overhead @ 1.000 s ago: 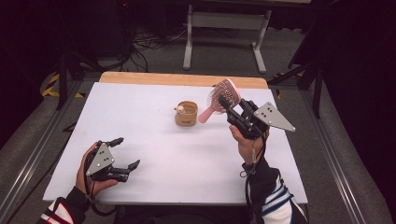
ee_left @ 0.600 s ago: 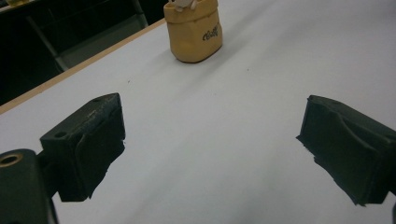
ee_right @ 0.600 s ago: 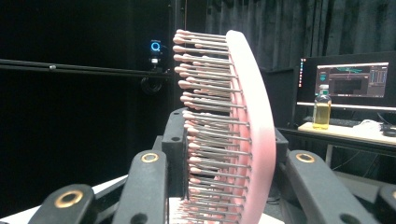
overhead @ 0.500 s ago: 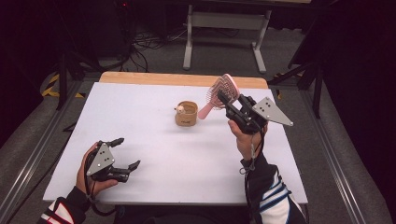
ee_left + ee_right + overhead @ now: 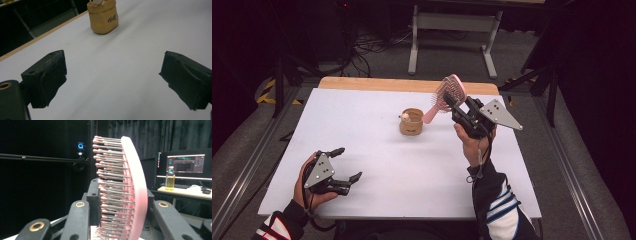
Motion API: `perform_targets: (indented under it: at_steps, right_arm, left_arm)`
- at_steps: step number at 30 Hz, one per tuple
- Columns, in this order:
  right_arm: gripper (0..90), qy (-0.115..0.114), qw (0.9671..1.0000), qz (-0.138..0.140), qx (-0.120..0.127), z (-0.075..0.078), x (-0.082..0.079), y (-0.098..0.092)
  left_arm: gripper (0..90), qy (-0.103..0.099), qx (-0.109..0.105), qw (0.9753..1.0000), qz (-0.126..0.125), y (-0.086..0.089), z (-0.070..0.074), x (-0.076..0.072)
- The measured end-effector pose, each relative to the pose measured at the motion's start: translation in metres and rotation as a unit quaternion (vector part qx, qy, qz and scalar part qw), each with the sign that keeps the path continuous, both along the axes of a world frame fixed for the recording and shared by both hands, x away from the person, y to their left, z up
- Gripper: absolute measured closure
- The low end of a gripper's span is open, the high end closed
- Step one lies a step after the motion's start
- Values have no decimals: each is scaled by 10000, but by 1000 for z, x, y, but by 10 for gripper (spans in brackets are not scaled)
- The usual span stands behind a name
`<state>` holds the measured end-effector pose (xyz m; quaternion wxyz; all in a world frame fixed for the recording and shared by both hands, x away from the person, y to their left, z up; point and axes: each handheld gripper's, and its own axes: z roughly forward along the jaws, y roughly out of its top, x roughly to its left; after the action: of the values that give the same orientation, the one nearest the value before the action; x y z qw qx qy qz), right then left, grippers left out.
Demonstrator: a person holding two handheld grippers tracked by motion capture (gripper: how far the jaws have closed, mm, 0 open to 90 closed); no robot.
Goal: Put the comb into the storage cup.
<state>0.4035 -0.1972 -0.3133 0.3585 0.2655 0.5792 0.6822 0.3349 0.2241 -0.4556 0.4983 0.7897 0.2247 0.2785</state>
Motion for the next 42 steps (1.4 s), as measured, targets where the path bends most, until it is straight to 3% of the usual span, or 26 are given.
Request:
perform_targets:
  at_steps: [32,42]
  right_arm:
    - [643,116,9998,-123,-91,-6,25,25]
    - [643,250,9995,-191,-95,-12,37,35]
  left_arm:
    - [72,39,4,10000,-19,-2,-2,0]
    - [72,36,2,10000,-32,-2,-2,0]
